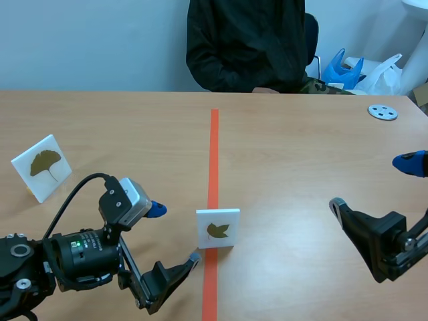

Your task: Sort the leaf by its shape. The table is split by an orange tape line. A compound leaf with several leaflets goes to the left side, a simple leaf with one blade goes to the right side. Return to the home posture when a red brick is placed on the table.

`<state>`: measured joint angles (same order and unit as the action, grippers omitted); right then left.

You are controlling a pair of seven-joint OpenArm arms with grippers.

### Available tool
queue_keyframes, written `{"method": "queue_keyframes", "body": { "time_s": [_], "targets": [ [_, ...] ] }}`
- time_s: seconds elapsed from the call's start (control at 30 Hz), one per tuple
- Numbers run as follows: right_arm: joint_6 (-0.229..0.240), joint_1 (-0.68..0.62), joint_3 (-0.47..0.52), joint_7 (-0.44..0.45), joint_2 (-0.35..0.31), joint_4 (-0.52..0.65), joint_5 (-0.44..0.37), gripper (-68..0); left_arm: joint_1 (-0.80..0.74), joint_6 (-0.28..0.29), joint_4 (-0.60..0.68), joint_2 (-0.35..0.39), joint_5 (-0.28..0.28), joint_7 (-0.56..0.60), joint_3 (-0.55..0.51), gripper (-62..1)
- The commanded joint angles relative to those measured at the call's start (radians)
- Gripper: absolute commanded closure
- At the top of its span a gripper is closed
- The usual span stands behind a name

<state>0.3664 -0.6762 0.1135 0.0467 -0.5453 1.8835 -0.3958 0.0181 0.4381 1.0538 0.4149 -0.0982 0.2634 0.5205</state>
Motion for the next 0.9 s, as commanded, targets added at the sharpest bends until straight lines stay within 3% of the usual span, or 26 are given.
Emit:
{"method": "queue_keyframes", "body": {
  "time_s": [0.0,0.3,0.43,0.63,0.87],
  "targets": [
    [0.0,0.011,0.01,0.007,-0.008,0.005,-0.008,-67.9,0.018,-0.002,0.005,-0.021,-0.011,0.025,0.013,-62.3],
    [0.0,0.011,0.01,0.007,-0.008,0.005,-0.008,-67.9,0.119,-0.009,-0.093,-0.106,-0.011,0.056,0.101,-62.3],
    [0.0,0.011,0.01,0.007,-0.008,0.005,-0.008,-67.9,0.168,-0.046,-0.147,-0.144,-0.011,0.063,0.136,-62.3],
    [0.0,0.011,0.01,0.003,-0.008,0.005,-0.008,-67.9,0.204,-0.048,-0.19,-0.157,-0.009,0.082,0.161,-62.3],
    [0.0,0.011,0.01,0.003,-0.008,0.005,-0.008,-67.9,0.203,-0.047,-0.192,-0.151,-0.009,0.085,0.161,-44.4]
  ]
}}
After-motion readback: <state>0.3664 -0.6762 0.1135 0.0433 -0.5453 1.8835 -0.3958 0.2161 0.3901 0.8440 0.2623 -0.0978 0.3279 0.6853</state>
